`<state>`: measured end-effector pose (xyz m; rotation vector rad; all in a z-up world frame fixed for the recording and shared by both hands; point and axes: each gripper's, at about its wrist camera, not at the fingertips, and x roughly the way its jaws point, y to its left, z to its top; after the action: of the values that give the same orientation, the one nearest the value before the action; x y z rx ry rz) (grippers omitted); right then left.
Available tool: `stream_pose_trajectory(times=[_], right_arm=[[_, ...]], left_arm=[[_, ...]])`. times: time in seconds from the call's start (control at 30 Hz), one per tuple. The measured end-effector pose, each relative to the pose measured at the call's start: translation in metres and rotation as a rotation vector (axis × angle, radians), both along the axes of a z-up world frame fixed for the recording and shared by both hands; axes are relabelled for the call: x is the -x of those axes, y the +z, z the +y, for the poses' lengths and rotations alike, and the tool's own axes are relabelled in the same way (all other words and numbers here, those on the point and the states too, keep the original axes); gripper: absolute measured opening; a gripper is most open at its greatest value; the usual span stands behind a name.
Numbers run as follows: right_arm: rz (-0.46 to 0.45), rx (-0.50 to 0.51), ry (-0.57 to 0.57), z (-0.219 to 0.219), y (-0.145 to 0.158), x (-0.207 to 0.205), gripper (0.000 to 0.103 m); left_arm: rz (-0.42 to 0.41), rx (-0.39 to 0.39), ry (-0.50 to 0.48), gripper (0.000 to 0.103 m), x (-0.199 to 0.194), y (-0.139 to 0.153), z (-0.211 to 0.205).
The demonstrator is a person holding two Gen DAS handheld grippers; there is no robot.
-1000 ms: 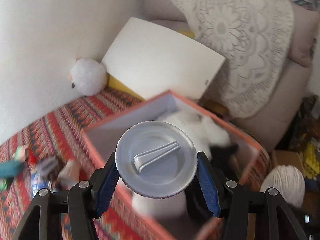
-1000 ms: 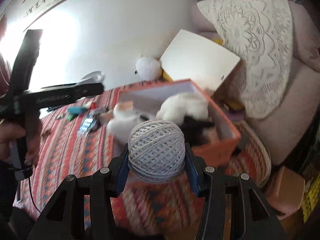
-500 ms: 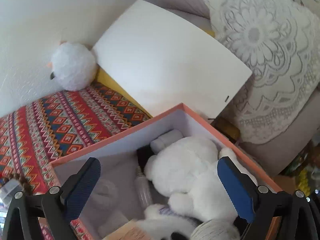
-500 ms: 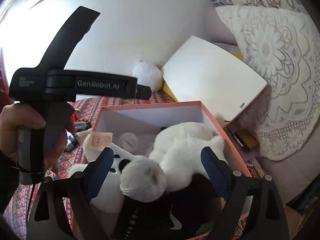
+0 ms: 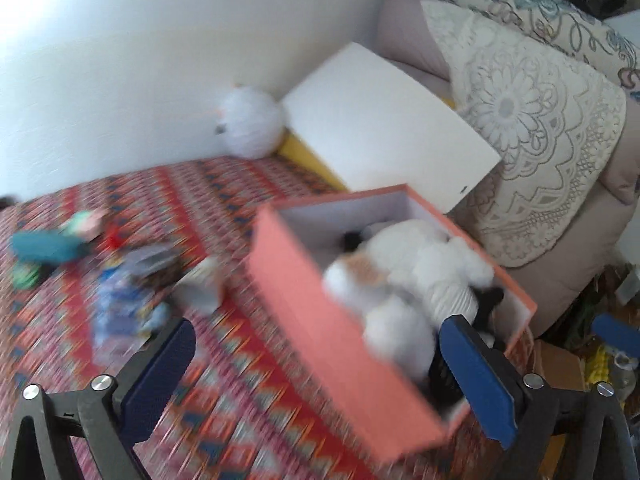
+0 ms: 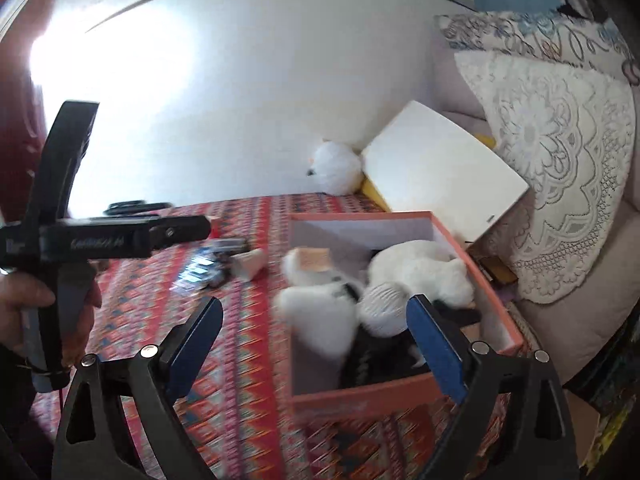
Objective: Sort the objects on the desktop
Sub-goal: 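Carry the lid and twine ball into the pink shoebox and release both, then grasp the brown cloth with the left tool while the right tool grasps the teal case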
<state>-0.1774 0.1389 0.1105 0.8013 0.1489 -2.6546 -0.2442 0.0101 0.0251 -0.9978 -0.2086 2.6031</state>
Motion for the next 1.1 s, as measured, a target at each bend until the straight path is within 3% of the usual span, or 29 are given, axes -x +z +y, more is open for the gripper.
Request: stream_pose_trajectory(times=[0.3,0.57,0.77,0.93,1.03,1.1], right_arm=[[-0.075,-0.038,0.171,-0.093,-0.028,-0.088,0.097],[-0.226,-0.067,0.313,-0.189,-0.08,-0.097,0.097],[-0.271,-0.03,0.322,-0.248,-0.097,-0.029,0.097],[-0.313,0.028,0.318,-0.296,-0.108,0.039,0.097],[-0.229,-0.029,0.33,-0.343,-0.113,0.097,0.097],[-0.184,-0.119,0.335,-0.377,-0.125,0.14,0.097]], left_arm=[[-0.105,0.044,0.207,0.102,-0.121,-0.067,-0.132],[-0.14,0.117,0.514,0.102,-0.163,-0.114,-0.242],[-0.188,0.09,0.608,0.102,-0.123,-0.135,-0.294],[-0.205,0.122,0.629,0.102,-0.051,-0.145,-0.325],[-0.235,0.108,0.659,0.102,-0.005,-0.159,-0.351],[-0.258,0.092,0.674,0.102,0.021,-0.171,-0.367]])
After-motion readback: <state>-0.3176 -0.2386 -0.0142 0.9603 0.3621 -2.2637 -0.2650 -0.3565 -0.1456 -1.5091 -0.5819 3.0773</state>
